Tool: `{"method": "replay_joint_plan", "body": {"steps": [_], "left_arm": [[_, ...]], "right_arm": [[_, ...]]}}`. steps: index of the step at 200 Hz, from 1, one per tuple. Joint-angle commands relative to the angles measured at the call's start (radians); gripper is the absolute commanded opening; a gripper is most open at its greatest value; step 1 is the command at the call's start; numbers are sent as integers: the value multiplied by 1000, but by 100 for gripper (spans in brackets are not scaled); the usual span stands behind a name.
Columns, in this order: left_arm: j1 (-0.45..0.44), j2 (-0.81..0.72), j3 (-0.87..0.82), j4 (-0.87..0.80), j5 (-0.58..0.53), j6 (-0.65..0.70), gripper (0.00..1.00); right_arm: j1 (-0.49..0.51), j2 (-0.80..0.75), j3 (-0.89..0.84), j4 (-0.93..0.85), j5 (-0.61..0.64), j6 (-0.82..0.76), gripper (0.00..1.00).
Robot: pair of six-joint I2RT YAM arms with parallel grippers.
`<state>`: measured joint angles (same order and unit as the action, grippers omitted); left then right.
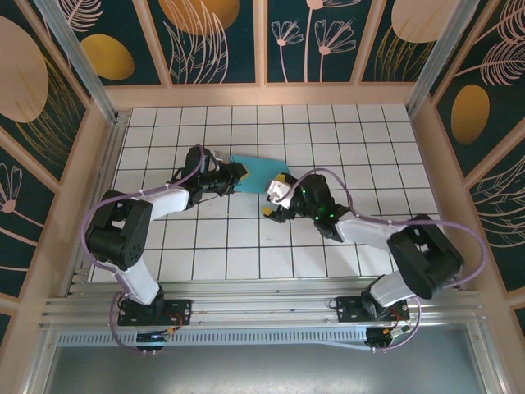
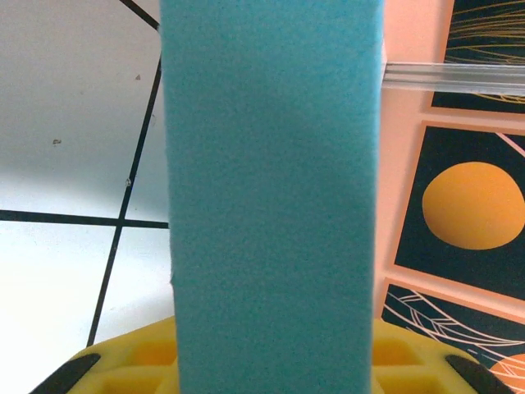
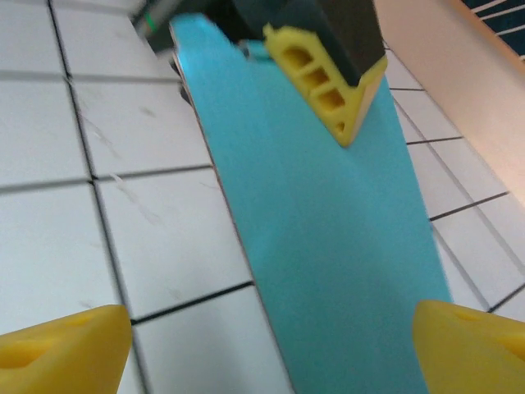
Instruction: Fold the paper box
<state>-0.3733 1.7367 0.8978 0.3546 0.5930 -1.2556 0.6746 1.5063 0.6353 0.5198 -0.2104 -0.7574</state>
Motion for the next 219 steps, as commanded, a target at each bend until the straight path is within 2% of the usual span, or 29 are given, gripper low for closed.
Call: {"method": "replay_joint_plan", "body": {"steps": [1, 20, 57, 108, 121, 140, 182, 198, 219], "left_arm": [[9, -17, 25, -33, 8, -91, 32], [12, -17, 26, -27, 12, -102, 31], [20, -17, 20, -8, 31, -126, 31], [24, -18, 30, 0, 54, -150, 34], [26, -50, 31, 2, 60, -153, 36], [26, -66, 39, -16, 57, -141, 40], [52, -149, 62, -73, 8, -76, 55], [77, -208, 113, -140, -39, 13, 61], [104, -302, 193, -290, -176, 209, 67]], "right_arm": [[15, 88, 44, 195, 160, -235, 87], [29, 179, 58, 300, 239, -290, 84], [52, 299, 86, 418, 332, -368, 66], [67, 329, 69, 517, 396, -385, 50], [70, 317, 58, 512, 396, -388, 42], [69, 277, 46, 468, 377, -368, 37], [66, 167, 33, 332, 344, -330, 36], [56, 96, 42, 189, 303, -314, 34], [35, -1, 90, -74, 237, -307, 29]]}}
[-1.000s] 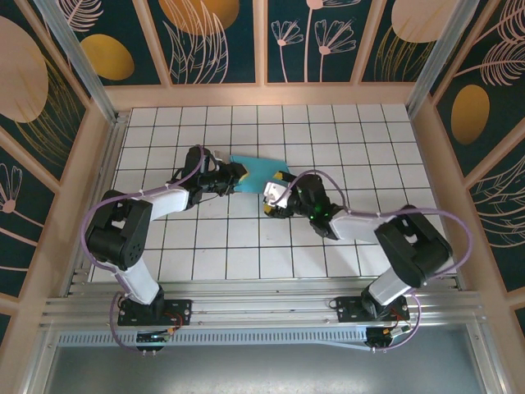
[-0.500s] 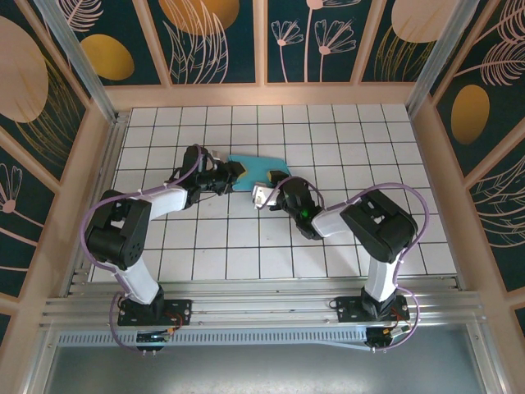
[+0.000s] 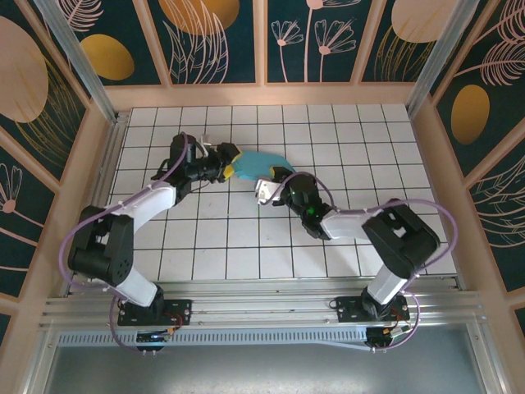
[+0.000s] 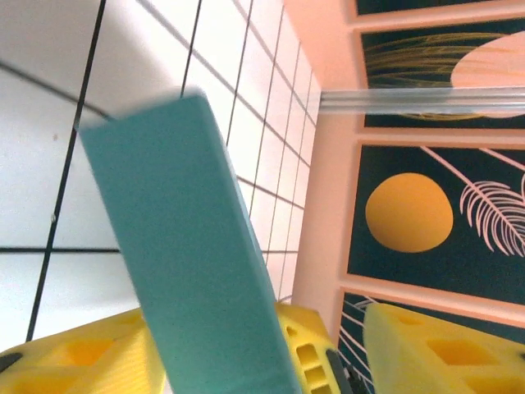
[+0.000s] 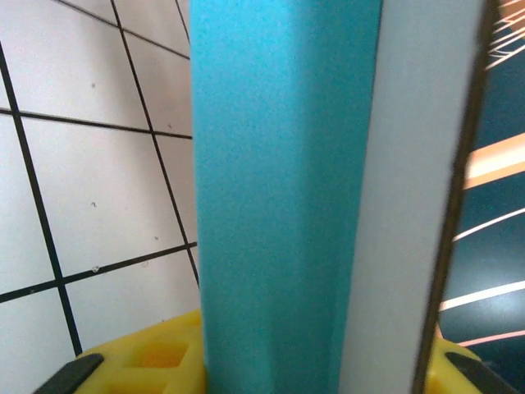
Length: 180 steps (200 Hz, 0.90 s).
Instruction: Fold the paper box
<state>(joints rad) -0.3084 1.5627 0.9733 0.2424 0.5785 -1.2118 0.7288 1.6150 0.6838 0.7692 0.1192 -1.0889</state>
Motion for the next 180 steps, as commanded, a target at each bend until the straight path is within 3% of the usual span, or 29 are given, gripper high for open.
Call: {"method": "replay_joint_plan", "body": {"steps": [1, 23, 43, 64, 89, 125, 165, 180], "left_arm": [[40, -134, 122, -183, -169, 176, 67], [44, -253, 180, -272, -334, 482, 74], [43, -389, 121, -247, -414, 763, 77], [44, -531, 7, -188, -363, 1029, 79], [43, -643, -91, -202, -269, 1250, 81], [43, -715, -144, -219, -225, 1323, 81], [43, -690, -153, -205, -241, 1260, 80], [43, -670, -145, -207, -266, 1216, 79]], "right_arm": [[-20, -114, 46, -338, -95, 23, 29], [-40, -165, 186, -759, -180, -25, 27], [-42, -135, 365, -1143, -228, -73, 27], [-23, -41, 540, -1448, -190, -84, 27], [-7, 73, 708, -1666, -158, -63, 24], [9, 172, 787, -1674, -174, -40, 25], [11, 268, 859, -1649, -173, 47, 34], [11, 274, 867, -1622, -174, 70, 42]]}}
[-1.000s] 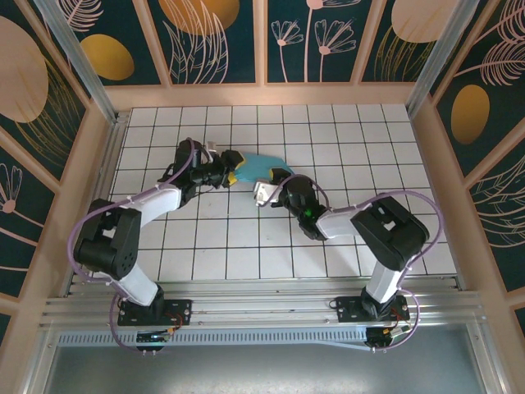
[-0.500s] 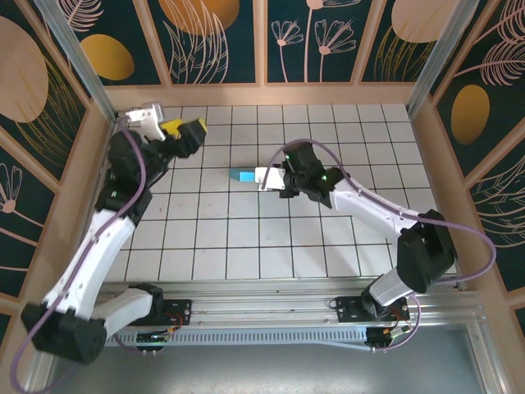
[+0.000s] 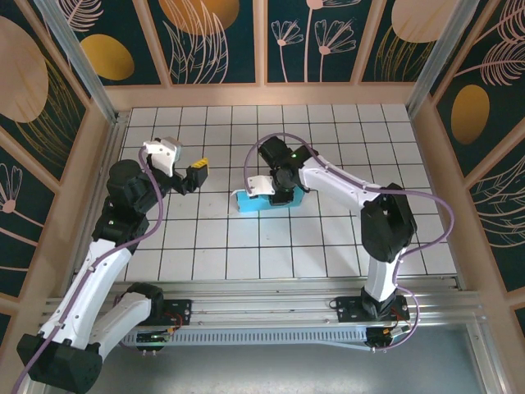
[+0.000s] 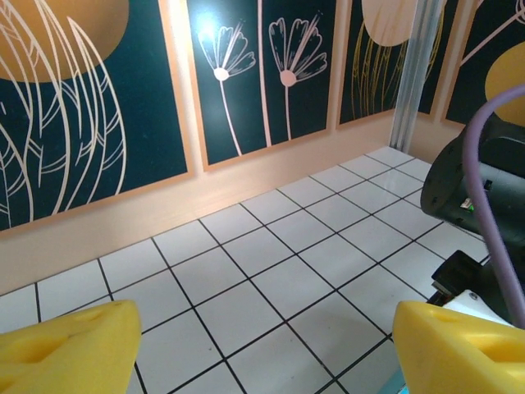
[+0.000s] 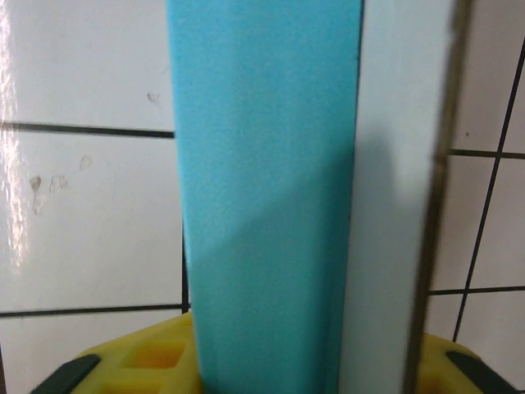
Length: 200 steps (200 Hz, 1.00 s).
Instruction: Fold the paper box
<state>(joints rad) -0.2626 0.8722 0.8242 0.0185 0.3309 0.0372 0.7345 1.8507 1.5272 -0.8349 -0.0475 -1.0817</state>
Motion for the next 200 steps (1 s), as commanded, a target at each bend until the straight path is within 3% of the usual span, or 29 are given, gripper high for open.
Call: {"method": "replay_joint_plan", "body": {"steps": [1, 46, 115, 141, 175, 200], "left_arm": [[-3, 22, 5, 16, -19, -35, 79], [-2, 73, 27, -12, -4, -68, 78], [-3, 119, 39, -50, 56, -75, 76], [-2, 139, 50, -62, 83, -74, 76], [-3, 193, 92, -86, 104, -191, 70], [-2, 254, 108, -82, 260, -255, 67]], "right_arm": [[5, 38, 24, -17, -8, 64, 42], [-4, 23, 51, 2, -42, 74, 59], [-23, 10, 113, 10, -127, 128, 65], [-48, -22, 132, 33, -232, 187, 65], [-155, -136, 78, 200, -481, 488, 65], [-310, -237, -63, 366, -648, 825, 63]]}}
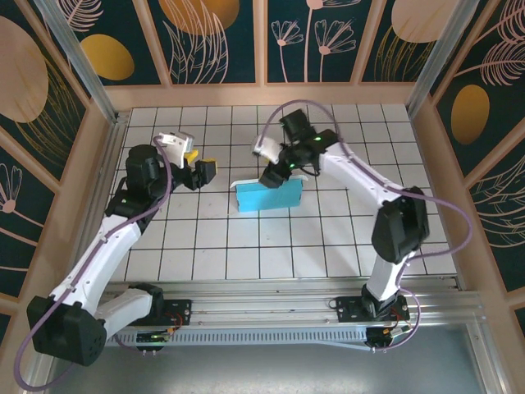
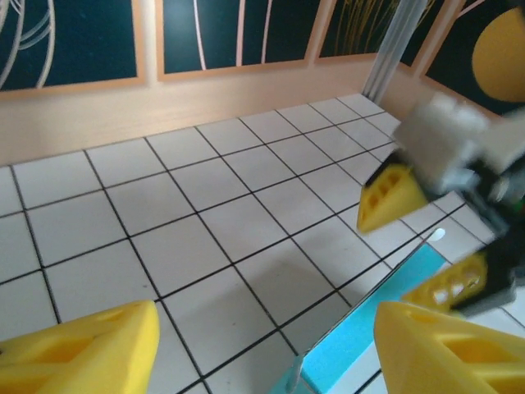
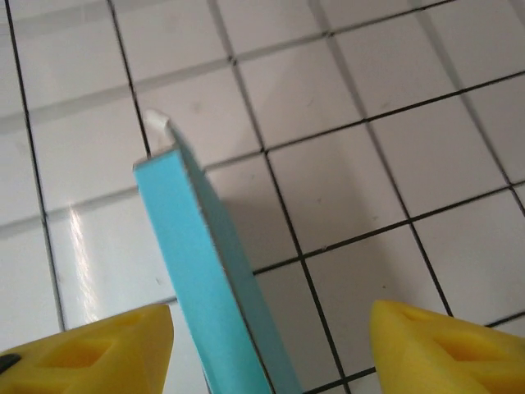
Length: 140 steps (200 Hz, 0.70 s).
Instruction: Fold the paper box
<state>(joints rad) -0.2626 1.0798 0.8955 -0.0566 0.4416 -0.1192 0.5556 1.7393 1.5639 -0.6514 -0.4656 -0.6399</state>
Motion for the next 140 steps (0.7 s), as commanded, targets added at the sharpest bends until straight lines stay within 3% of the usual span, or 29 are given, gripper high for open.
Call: {"method": "replay_joint_plan", "body": {"steps": [1, 25, 48, 90, 111, 140], "left_arm": [[-2, 50, 37, -8, 154, -100, 67], [-4, 136, 97, -141, 252, -52, 62], [-3, 230, 162, -261, 272, -30, 61], [-44, 324, 196, -343, 217, 26, 58], [-57, 345, 176, -327, 167, 36, 57], [-62, 379, 151, -293, 187, 32, 57]], "right_arm": [[-138, -130, -106, 188, -233, 396, 63], [-246, -207, -230, 238, -268, 562, 60], [-306, -241, -292, 219, -279, 640, 57], [-331, -218, -352, 156, -293, 595, 58], [-323, -179, -346, 132, -312, 570, 54], [-321, -160, -353, 129, -280, 551, 49]]}}
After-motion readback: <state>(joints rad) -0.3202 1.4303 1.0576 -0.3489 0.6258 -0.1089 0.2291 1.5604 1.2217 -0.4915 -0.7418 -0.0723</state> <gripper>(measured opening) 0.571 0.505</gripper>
